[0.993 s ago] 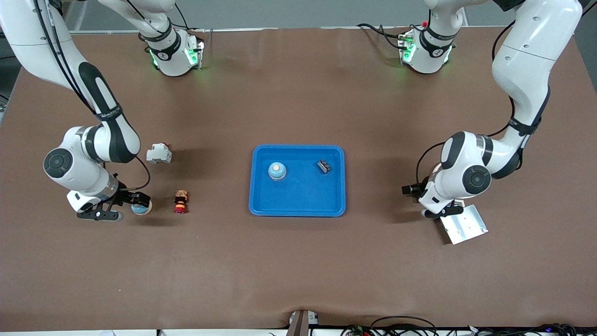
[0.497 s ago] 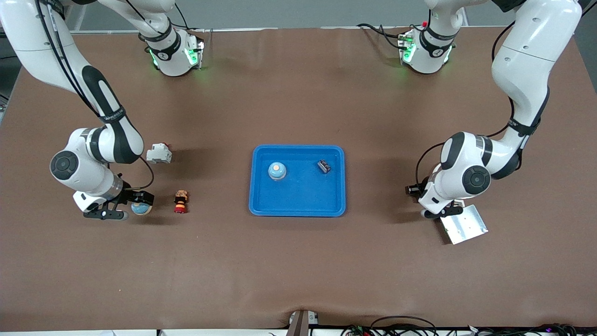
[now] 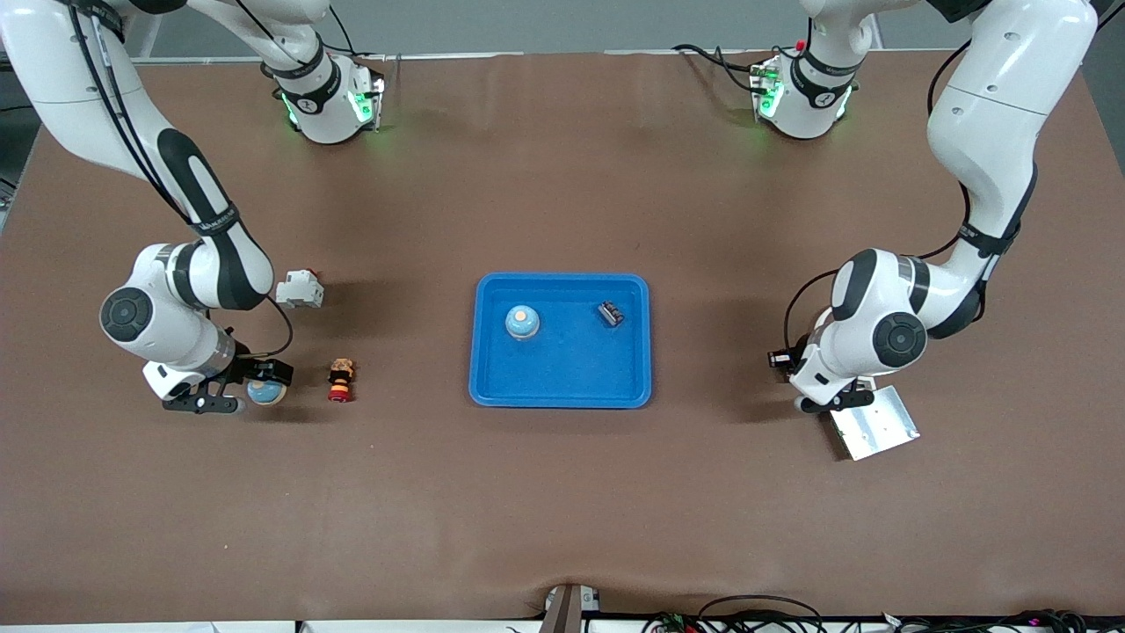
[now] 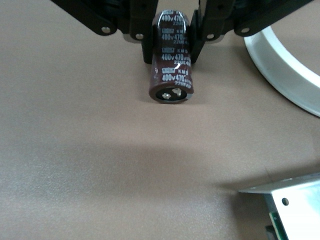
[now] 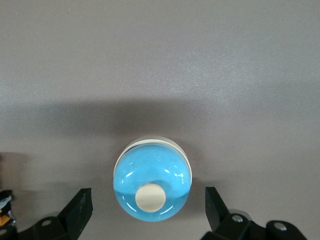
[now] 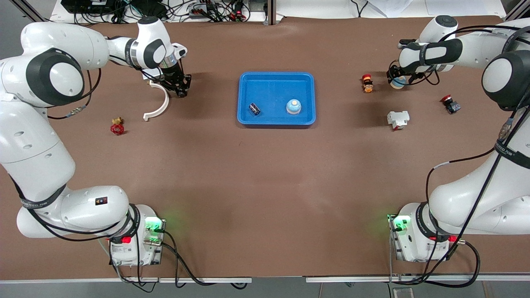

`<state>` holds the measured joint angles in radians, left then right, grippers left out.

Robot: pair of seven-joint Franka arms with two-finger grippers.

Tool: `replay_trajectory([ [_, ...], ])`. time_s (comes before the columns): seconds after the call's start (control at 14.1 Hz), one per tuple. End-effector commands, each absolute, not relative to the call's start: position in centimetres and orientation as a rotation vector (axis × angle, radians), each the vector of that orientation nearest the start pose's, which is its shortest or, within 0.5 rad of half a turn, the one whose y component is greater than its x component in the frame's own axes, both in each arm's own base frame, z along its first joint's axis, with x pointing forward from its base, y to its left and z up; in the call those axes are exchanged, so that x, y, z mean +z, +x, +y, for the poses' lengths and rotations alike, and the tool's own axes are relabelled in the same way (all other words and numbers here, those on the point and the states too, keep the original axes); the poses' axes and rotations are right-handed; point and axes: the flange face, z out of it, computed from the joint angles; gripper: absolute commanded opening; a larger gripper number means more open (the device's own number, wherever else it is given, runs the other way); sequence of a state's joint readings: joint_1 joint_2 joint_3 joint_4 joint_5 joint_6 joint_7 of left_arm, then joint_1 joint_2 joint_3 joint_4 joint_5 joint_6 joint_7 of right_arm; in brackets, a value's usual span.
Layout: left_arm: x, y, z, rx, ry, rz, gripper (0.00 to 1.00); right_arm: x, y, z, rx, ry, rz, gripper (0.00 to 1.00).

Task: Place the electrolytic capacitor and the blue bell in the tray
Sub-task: 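Grasp the capacitor with the left gripper while the right gripper grasps the blue button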

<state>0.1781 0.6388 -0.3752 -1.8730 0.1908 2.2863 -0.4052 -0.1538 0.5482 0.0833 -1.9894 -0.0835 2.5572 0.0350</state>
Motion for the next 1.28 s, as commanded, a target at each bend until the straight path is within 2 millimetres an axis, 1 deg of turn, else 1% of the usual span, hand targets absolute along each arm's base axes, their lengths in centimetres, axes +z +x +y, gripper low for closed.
replay_trajectory([
  [0.0,17.0,60.8,-11.1,0.287,-3.149,-0.213,0.08,18.6,60.9,-4.9,-0.050,-3.138,0.069,1.00],
  [0.14,16.9,60.8,-11.2,0.289,-3.143,-0.245,0.08,18.4,60.9,-5.1,-0.045,-3.138,0.076,1.00],
  [0.35,17.0,60.8,-11.2,0.287,-3.143,-0.245,0.08,18.4,61.0,-5.1,-0.048,-3.138,0.076,1.00],
  [0.5,17.4,60.9,-11.1,0.275,-3.143,-0.248,0.08,18.5,61.0,-5.2,-0.050,-3.138,0.077,1.00],
  [0.57,17.7,61.0,-11.1,0.268,-3.143,-0.255,0.08,18.4,61.0,-5.1,-0.045,-3.137,0.072,0.70],
  [0.64,17.8,61.0,-11.1,0.265,-3.140,-0.277,0.08,18.4,60.9,-5.3,-0.045,-3.137,0.069,0.31],
  [0.71,18.3,61.1,-11.2,0.260,-3.136,-0.296,0.08,18.5,60.9,-5.5,-0.048,-3.136,0.078,0.01],
  [0.78,19.3,61.2,-11.5,0.242,-3.135,-0.309,0.08,18.5,61.0,-5.7,-0.048,-3.136,0.083,0.00],
  [0.92,22.1,61.8,-11.8,0.187,-3.131,-0.368,0.08,18.7,61.0,-5.8,-0.053,-3.135,0.089,0.00],
  [0.99,23.8,61.7,-12.8,0.184,-3.130,-0.382,0.08,18.6,61.0,-5.6,-0.051,-3.135,0.089,0.00],
  [1.06,25.5,62.1,-13.2,0.194,-3.123,-0.391,0.08,18.9,61.1,-5.5,-0.046,-3.134,0.091,0.00],
  [1.21,29.4,63.4,-14.0,0.269,-3.098,-0.404,0.08,19.8,61.4,-4.9,-0.034,-3.127,0.110,0.00],
])
